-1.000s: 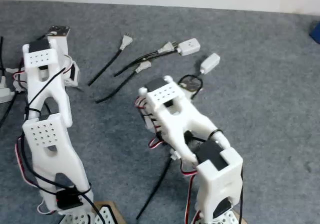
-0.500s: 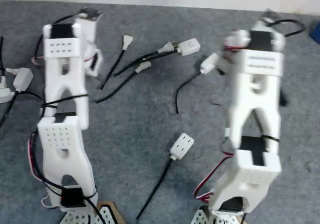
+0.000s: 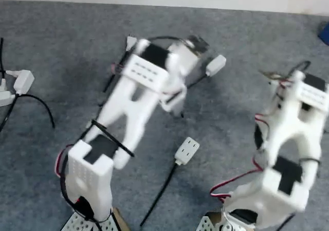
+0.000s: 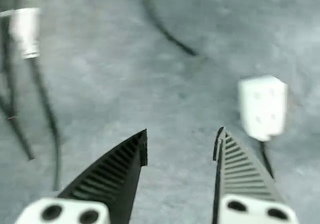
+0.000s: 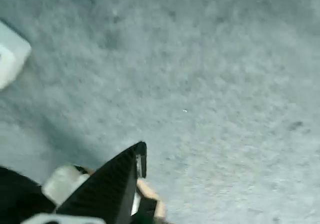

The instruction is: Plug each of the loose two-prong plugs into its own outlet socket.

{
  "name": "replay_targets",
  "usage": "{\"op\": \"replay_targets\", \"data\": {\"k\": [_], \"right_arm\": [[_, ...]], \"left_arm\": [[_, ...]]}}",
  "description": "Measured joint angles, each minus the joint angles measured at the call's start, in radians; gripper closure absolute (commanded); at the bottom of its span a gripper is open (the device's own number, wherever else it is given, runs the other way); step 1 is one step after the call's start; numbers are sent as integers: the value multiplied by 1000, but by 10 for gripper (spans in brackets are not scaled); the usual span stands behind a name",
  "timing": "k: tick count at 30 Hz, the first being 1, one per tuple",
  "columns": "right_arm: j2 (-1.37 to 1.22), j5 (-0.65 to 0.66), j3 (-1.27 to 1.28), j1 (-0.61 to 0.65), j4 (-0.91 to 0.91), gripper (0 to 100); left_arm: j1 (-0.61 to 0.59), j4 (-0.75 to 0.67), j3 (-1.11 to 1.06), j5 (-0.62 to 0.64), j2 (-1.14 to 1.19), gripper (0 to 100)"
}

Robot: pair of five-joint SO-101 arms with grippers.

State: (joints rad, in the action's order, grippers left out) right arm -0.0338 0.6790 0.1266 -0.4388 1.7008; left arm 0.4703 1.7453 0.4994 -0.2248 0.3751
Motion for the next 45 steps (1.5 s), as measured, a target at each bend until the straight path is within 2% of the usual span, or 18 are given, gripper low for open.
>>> {"op": "replay_targets", "data": {"k": [2,5,9,13,16,21,27,29,34,41,45], "right_arm": [[95,49,129,-14,-68,335],[241,55,388,6,-245,335],[462,-68,769,97,-519,335],[666,-198,980,216,-575,335],[753,-279,1019,276,-575,335],[761,-334,1028,285,-575,335],[744,-388,1028,287,-575,335],[744,-397,1028,287,-575,335],[744,-405,1028,287,-575,335],[744,-405,1028,287,-575,335],[744,-405,1028,287,-575,335]], "left_arm": [[48,2,-41,0,0,775],[120,2,-89,0,0,776],[167,-14,-138,17,0,776],[166,-68,-187,34,0,776],[181,-120,-245,38,0,776],[226,-249,-379,52,0,769],[233,-436,-476,265,0,624],[232,-456,-493,328,0,637],[233,-468,-499,356,0,683],[232,-468,-523,325,-2,819],[239,-471,-582,273,-3,846]]}}
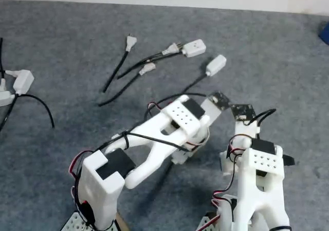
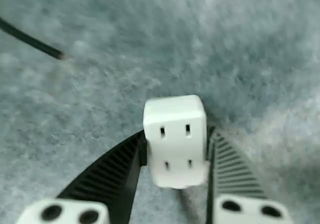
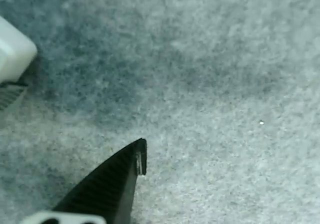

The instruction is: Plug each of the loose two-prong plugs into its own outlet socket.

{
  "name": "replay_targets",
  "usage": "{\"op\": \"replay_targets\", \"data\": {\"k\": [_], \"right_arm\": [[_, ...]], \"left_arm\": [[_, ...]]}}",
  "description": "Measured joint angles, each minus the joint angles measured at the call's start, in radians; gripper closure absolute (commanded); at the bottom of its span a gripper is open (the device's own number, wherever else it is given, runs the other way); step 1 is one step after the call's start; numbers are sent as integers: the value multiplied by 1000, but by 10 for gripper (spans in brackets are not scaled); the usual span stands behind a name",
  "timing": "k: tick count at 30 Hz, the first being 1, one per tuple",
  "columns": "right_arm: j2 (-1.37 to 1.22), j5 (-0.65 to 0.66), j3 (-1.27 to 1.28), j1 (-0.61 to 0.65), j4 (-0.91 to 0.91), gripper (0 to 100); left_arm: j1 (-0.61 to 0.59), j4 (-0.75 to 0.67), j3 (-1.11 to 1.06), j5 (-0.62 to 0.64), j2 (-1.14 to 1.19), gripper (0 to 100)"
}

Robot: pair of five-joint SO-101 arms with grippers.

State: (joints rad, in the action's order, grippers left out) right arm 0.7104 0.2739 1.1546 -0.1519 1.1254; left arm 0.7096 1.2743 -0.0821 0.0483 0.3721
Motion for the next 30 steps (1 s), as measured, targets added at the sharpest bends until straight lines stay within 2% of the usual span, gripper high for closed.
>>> {"op": "replay_targets", "data": {"k": [2,5,8,11,19,24,27,30], "right_arm": [[0,0,0,0,0,335],[0,0,0,0,0,335],[0,0,0,0,0,335],[-3,0,0,0,0,335],[-3,0,0,2,0,335],[-3,0,0,2,0,335],[-3,0,0,2,0,335],[-3,0,0,2,0,335]], "left_arm": [[-3,-2,-15,-20,-5,851],[-26,-2,-29,-46,-6,917],[-71,3,-23,-137,-11,941],[-150,23,-2,-322,-12,941],[-370,198,89,-806,-107,941],[-362,299,89,-994,-133,944],[-324,313,49,-1013,-133,944],[-278,262,-51,-1013,-133,941]]}}
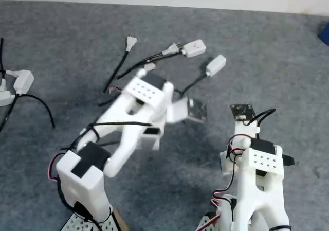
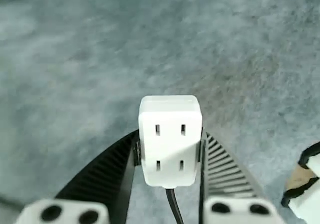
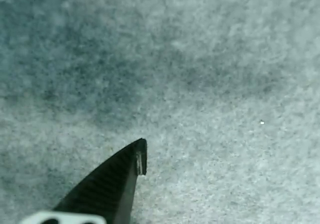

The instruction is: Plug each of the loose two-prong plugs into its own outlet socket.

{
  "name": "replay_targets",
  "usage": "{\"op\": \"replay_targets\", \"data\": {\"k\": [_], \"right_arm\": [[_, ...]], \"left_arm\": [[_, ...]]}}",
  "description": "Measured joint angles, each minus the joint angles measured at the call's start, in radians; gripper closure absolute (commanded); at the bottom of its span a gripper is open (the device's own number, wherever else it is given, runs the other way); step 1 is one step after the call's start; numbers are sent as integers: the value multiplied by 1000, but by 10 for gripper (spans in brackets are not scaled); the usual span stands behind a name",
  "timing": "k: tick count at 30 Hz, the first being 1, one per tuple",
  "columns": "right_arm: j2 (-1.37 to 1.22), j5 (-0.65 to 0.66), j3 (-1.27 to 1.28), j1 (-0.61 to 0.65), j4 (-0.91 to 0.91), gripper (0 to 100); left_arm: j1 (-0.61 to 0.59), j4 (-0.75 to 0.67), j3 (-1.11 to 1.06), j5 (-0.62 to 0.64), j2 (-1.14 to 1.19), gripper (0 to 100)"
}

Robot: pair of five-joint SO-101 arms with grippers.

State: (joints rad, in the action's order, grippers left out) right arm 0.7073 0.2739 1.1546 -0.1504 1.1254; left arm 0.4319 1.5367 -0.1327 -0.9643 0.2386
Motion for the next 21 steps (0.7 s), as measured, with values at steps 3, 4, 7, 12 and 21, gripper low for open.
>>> {"op": "replay_targets", "data": {"k": [3,4,7,12,21], "right_arm": [[0,0,0,0,0,335],[0,0,0,0,0,335],[0,0,0,0,0,335],[0,0,0,0,0,335],[0,0,0,0,34,335]], "left_arm": [[20,-77,-89,21,0,915],[23,-101,-103,34,0,890],[26,-124,-107,66,0,787],[26,-126,-91,106,0,688],[25,-66,25,133,0,688]]}}
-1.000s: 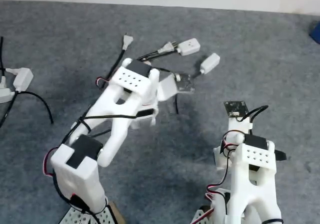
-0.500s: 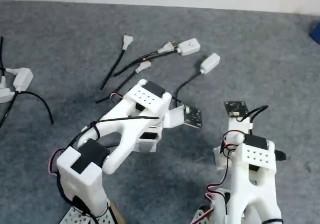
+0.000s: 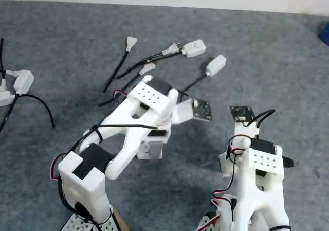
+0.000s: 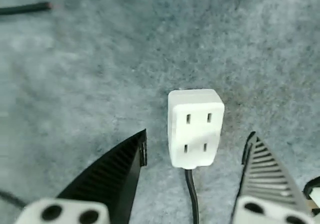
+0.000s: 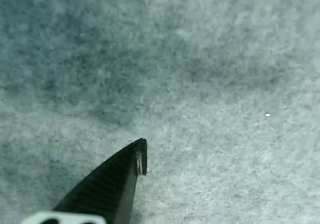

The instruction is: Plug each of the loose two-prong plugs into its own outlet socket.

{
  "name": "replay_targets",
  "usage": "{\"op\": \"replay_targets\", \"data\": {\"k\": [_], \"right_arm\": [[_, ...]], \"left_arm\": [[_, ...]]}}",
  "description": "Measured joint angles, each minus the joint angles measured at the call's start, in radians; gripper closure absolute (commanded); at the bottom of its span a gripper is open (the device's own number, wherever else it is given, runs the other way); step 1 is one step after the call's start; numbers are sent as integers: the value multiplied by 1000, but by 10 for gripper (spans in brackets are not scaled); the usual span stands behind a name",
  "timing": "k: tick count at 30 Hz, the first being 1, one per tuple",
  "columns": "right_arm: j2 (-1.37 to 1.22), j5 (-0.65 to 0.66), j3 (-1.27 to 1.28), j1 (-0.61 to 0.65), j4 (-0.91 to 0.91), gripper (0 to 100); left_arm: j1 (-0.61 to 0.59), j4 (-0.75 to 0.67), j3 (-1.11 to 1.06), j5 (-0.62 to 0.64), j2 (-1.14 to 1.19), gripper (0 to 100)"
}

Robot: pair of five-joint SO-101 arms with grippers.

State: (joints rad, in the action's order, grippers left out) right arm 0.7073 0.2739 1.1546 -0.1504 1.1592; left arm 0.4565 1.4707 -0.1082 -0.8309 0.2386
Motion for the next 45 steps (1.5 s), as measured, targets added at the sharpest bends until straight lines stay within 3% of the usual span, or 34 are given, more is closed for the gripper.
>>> {"op": "replay_targets", "data": {"k": [7,12,15,22,31,36,45], "right_arm": [[0,-12,-20,54,6,335],[-78,-209,-192,176,21,335],[-190,-290,-341,262,43,335],[-531,-311,-614,331,172,335],[-566,-307,-618,331,150,335],[-566,-261,-560,275,66,335],[-554,-250,-482,267,-2,335]], "left_arm": [[-143,20,221,292,0,688],[-302,23,296,552,0,688],[-404,23,304,594,0,688],[-546,-120,308,552,0,688],[-497,-244,420,371,242,689],[-470,-239,657,361,473,729],[-377,-26,1252,331,879,733]]}}
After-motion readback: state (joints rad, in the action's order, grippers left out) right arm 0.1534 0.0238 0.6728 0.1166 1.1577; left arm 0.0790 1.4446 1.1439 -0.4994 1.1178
